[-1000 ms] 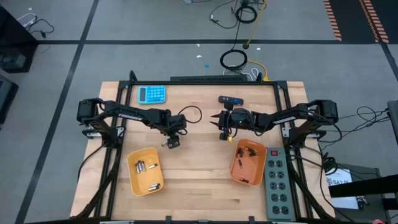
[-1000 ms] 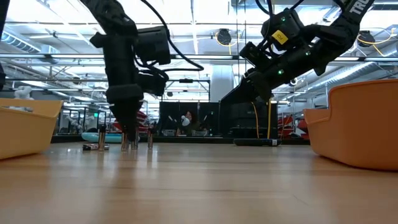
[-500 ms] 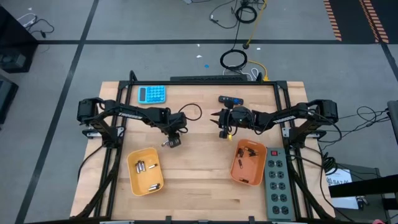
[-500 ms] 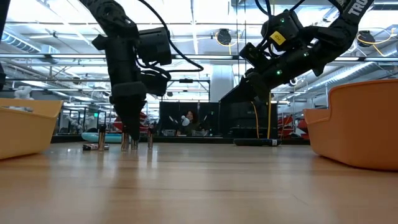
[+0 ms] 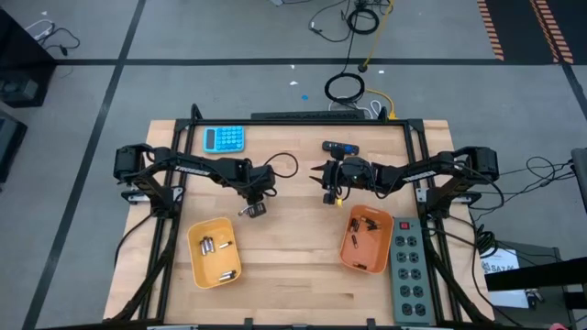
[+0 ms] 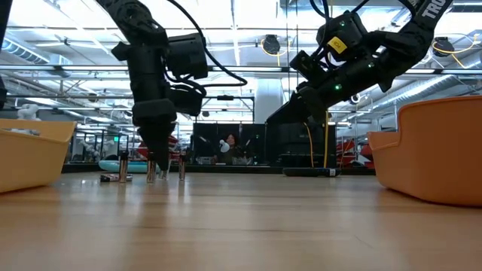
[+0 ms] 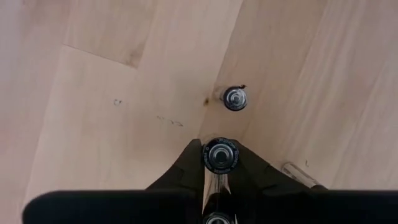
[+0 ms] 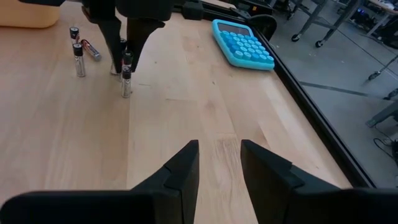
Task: Sort batteries
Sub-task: Put the silver battery into the yellow bin
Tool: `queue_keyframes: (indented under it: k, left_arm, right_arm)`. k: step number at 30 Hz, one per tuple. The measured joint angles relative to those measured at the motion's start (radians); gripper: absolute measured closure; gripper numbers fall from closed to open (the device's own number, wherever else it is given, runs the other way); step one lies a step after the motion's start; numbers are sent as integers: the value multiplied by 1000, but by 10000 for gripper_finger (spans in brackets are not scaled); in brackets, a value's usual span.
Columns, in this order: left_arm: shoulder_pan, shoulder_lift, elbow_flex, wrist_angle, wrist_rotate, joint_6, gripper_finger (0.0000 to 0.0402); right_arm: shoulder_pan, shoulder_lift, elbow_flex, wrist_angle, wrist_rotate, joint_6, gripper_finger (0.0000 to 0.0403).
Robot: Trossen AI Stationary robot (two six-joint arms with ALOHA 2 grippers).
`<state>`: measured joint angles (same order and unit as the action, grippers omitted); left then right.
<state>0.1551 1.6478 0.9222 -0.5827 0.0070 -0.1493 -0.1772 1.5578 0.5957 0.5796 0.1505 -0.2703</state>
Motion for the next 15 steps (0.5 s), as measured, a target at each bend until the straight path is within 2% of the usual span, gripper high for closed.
queue_keyframes:
  k: [15]
  left_arm:
    - [1, 0, 0, 1, -22, 28, 351]
  right_arm:
    - [0, 0, 0, 0, 0, 5, 294]
